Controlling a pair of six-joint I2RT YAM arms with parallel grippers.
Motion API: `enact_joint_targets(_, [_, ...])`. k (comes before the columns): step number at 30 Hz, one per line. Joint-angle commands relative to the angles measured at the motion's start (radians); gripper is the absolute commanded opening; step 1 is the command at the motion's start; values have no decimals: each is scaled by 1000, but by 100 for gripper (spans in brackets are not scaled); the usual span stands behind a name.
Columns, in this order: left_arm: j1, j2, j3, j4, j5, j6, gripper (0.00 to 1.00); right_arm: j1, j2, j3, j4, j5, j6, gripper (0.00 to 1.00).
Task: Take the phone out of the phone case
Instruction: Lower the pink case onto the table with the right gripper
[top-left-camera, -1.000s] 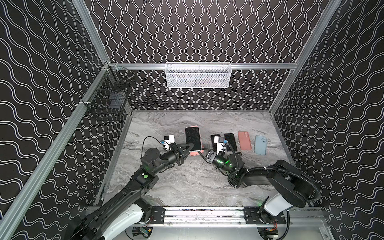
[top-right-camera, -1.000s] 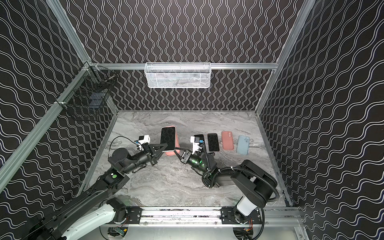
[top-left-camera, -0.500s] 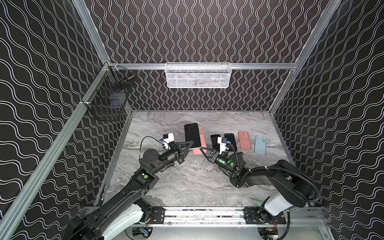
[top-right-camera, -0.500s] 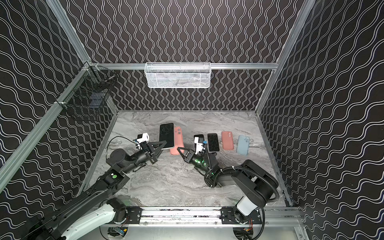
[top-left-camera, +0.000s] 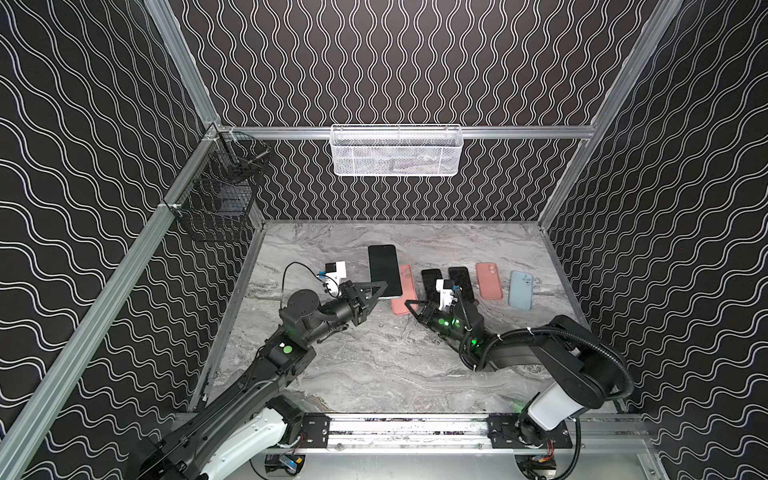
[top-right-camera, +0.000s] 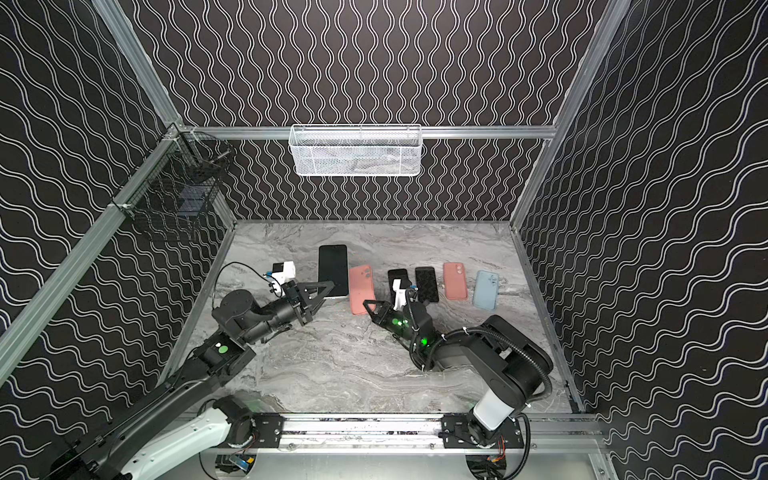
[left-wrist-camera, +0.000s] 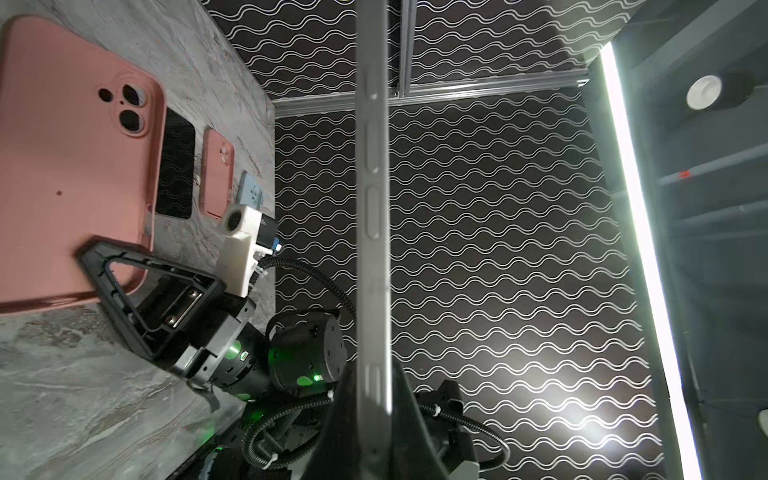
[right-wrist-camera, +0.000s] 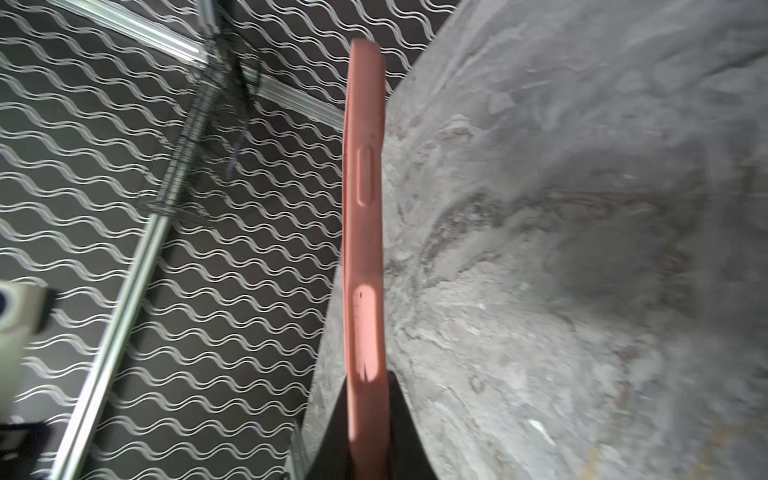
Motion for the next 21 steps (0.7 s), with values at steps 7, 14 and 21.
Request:
enact_joint_targets(7, [55, -19, -41, -14, 20, 49, 0, -27, 92, 52, -110, 30, 5, 10])
enact_joint_targets(14, [81, -41, -45, -65, 27, 86, 0, -41, 140, 84, -151, 36, -13, 15])
enact_joint_targets(21, [113, -63, -64, -94, 34, 101, 0, -57, 165, 117, -218, 39, -36, 25])
